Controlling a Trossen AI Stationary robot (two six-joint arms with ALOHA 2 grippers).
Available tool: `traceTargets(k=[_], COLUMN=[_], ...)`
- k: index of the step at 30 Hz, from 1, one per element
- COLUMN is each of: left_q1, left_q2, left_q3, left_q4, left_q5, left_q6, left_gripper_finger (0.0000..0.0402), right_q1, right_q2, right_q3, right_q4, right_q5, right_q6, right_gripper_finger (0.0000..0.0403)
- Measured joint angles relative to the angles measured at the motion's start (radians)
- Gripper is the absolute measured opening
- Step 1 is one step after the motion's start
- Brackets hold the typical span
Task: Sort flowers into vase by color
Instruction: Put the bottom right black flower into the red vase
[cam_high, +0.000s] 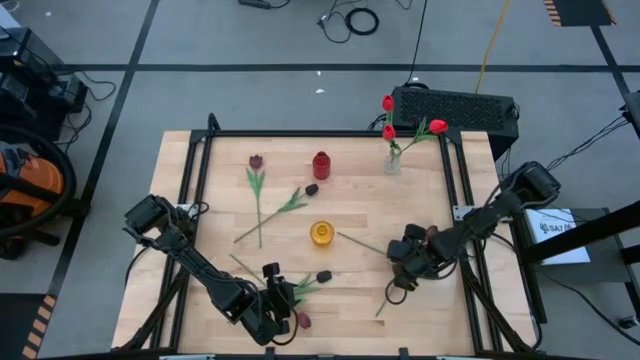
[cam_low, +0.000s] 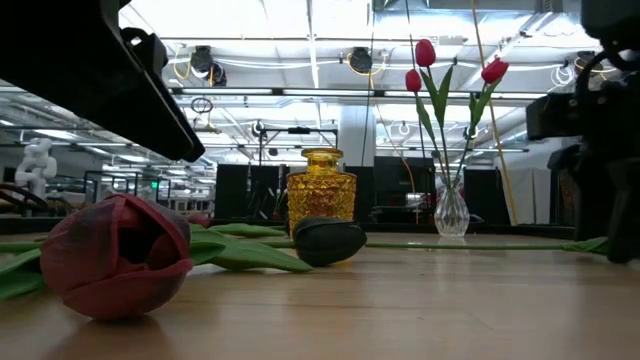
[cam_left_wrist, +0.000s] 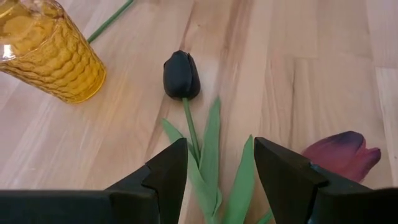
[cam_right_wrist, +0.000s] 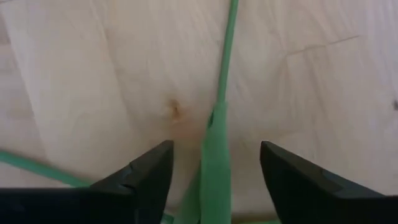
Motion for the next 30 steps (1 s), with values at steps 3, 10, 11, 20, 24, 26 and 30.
traceTargets(k=[3,10,11,20,24,26,30], left_q1=[0.005,0.017,0.022,0.102,0.128,0.141,0.182], left_q2=[0.0,0.0,0.0,-0.001,-0.001,-0.001,-0.002], left_q3=[0.0,0.0,0.0,0.075,0.183,0.244,0.353], left_q4=[0.0,0.004,0.012,0.128,0.15,0.154,0.158], left_q5=[-0.001,-0.001,-0.001,-0.001,-0.001,-0.001,0.002], left_q6=[0.0,-0.001,-0.002,0.216,0.394,0.485,0.612], left_gripper_finger=[0.0191,0.0191,0.0191,0.0191,0.0191,0.0191,0.0191], right_q1=[-0.018,-0.026,-0.028,-0.028,-0.027,-0.027,-0.025], right_q2=[0.013,-0.004,-0.01,-0.102,-0.12,-0.125,-0.125], right_q3=[0.002,0.009,0.014,0.165,0.25,0.295,0.373], right_q4=[0.005,0.011,0.004,-0.207,-0.296,-0.317,-0.357], right_q5=[-0.035,-0.08,-0.084,-0.125,-0.185,-0.204,-0.22], right_q6=[-0.001,-0.044,-0.057,-0.087,-0.099,-0.105,-0.105], right_gripper_finger=[0.018,0.0063,0.0046,0.0022,0.0017,0.0012,0.0008])
